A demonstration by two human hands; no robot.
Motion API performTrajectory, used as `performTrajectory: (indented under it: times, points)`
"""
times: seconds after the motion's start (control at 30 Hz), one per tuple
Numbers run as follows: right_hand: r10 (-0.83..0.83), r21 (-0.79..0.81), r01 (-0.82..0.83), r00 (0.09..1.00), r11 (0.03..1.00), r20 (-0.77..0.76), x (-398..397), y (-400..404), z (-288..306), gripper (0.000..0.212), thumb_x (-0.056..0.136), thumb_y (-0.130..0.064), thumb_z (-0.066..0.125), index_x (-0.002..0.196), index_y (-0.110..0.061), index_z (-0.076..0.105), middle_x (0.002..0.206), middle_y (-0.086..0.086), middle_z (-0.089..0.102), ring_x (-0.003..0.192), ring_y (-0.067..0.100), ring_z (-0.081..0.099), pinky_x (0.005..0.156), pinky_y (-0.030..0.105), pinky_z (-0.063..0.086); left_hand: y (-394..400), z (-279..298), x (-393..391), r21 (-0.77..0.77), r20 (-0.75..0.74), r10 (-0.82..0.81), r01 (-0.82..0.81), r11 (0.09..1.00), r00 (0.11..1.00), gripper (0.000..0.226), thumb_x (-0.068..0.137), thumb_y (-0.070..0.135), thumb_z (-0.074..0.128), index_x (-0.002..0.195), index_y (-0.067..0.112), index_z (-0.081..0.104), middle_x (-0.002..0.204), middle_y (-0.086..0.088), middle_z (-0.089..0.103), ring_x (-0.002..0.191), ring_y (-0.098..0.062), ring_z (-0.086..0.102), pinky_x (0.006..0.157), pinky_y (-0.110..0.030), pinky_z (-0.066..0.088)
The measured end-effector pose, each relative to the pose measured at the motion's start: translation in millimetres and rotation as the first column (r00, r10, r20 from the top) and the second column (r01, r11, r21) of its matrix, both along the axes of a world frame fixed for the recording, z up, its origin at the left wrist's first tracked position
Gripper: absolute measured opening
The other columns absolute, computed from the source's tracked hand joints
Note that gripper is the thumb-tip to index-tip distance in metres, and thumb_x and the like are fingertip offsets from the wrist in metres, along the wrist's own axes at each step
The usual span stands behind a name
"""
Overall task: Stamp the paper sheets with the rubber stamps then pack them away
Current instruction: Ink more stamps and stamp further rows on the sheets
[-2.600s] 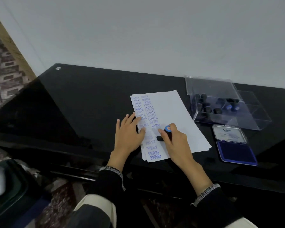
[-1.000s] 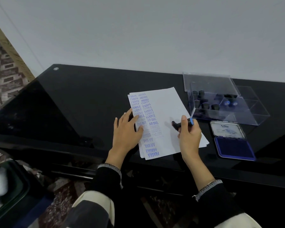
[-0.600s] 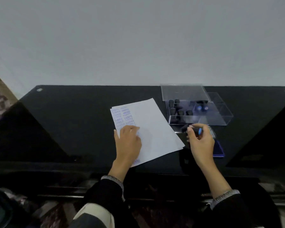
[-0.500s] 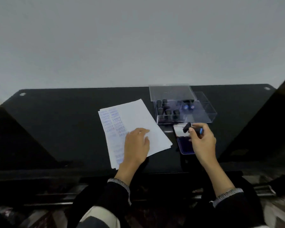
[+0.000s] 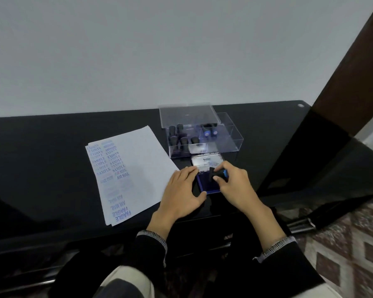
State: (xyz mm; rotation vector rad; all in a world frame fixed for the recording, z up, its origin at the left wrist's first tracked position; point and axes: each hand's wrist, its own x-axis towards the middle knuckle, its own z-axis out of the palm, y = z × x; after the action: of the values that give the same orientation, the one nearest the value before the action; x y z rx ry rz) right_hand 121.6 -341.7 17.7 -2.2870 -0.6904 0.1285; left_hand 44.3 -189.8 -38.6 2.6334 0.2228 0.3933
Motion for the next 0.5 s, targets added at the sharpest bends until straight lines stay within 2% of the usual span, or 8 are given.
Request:
performTrajectory:
  times: [0.03, 0.13, 0.2, 0.27, 0.33, 0.4, 0.5]
  points:
    - [0.028, -0.027, -0.028, 1.000, 0.999, 0.007, -2, 3, 1, 0.009, 0.088, -0.011, 0.062, 0.094, -0.016, 0.056, 0.080, -0.006, 0.052, 0.072, 0.004, 0.050, 0.058, 0.012, 0.038, 0, 0, 0, 0.003, -0.009, -0.006, 0.006, 1.000, 1.000, 0.074, 0.083, 0.048, 0.058, 0.147, 0.019, 0.035, 0.150, 0.007, 0.033, 0.136, -0.013, 0.029, 0.118, -0.031, 0.016]
    - [0.096, -0.129, -0.091, 0.995, 0.987, 0.033, -5, 12, 3, 0.012, 0.088, -0.009, 0.062, 0.096, -0.016, 0.056, 0.086, 0.001, 0.055, 0.080, 0.018, 0.055, 0.070, 0.030, 0.049, 0, -1, 0, -0.011, -0.011, -0.015, 0.015, 1.000, 1.000, 0.076, 0.080, 0.047, 0.060, 0.146, 0.019, 0.035, 0.150, 0.008, 0.032, 0.136, -0.013, 0.030, 0.117, -0.027, 0.009]
    - [0.115, -0.200, -0.108, 0.993, 0.974, 0.022, -5, 16, 4, 0.013, 0.087, -0.009, 0.061, 0.095, -0.018, 0.055, 0.090, 0.005, 0.057, 0.082, 0.021, 0.056, 0.072, 0.035, 0.052, 1, 0, -1, -0.034, -0.002, -0.015, 0.015, 0.999, 1.000, 0.075, 0.080, 0.046, 0.060, 0.145, 0.018, 0.036, 0.150, 0.007, 0.033, 0.135, -0.013, 0.032, 0.116, -0.027, 0.010]
    - [0.124, -0.249, -0.118, 0.992, 0.961, 0.009, -4, 18, 4, 0.015, 0.086, -0.007, 0.061, 0.093, -0.018, 0.054, 0.090, 0.005, 0.056, 0.075, 0.013, 0.054, 0.065, 0.031, 0.050, 1, 0, -1, -0.050, -0.004, -0.018, 0.017, 0.999, 1.000, 0.075, 0.080, 0.045, 0.060, 0.145, 0.018, 0.035, 0.149, 0.008, 0.033, 0.134, -0.014, 0.032, 0.117, -0.028, 0.012]
    - [0.136, -0.275, -0.135, 0.991, 0.952, -0.017, -3, 20, 6, 0.016, 0.086, -0.003, 0.059, 0.093, -0.017, 0.053, 0.085, 0.000, 0.051, 0.065, -0.001, 0.047, 0.054, 0.020, 0.042, 1, 0, 0, -0.061, -0.014, -0.020, 0.019, 0.998, 1.000, 0.075, 0.080, 0.046, 0.059, 0.145, 0.018, 0.035, 0.149, 0.008, 0.032, 0.135, -0.014, 0.031, 0.118, -0.029, 0.010]
    - [0.150, -0.305, -0.157, 0.988, 0.939, -0.045, -2, 22, 10, 0.017, 0.087, -0.001, 0.057, 0.094, -0.015, 0.052, 0.082, -0.003, 0.047, 0.061, -0.003, 0.044, 0.048, 0.015, 0.034, 1, -1, -1, -0.066, -0.013, -0.018, 0.018, 0.998, 1.000, 0.076, 0.079, 0.048, 0.059, 0.146, 0.018, 0.034, 0.149, 0.009, 0.032, 0.135, -0.013, 0.031, 0.117, -0.027, 0.006]
    - [0.181, -0.351, -0.190, 0.982, 0.917, -0.056, 2, 27, 11, 0.017, 0.087, 0.000, 0.055, 0.091, -0.015, 0.049, 0.084, 0.000, 0.048, 0.059, -0.002, 0.046, 0.047, 0.016, 0.033, 1, -1, 0, -0.075, -0.010, -0.013, 0.012, 0.997, 1.000, 0.076, 0.079, 0.048, 0.061, 0.145, 0.019, 0.035, 0.149, 0.009, 0.033, 0.134, -0.013, 0.032, 0.117, -0.027, 0.006]
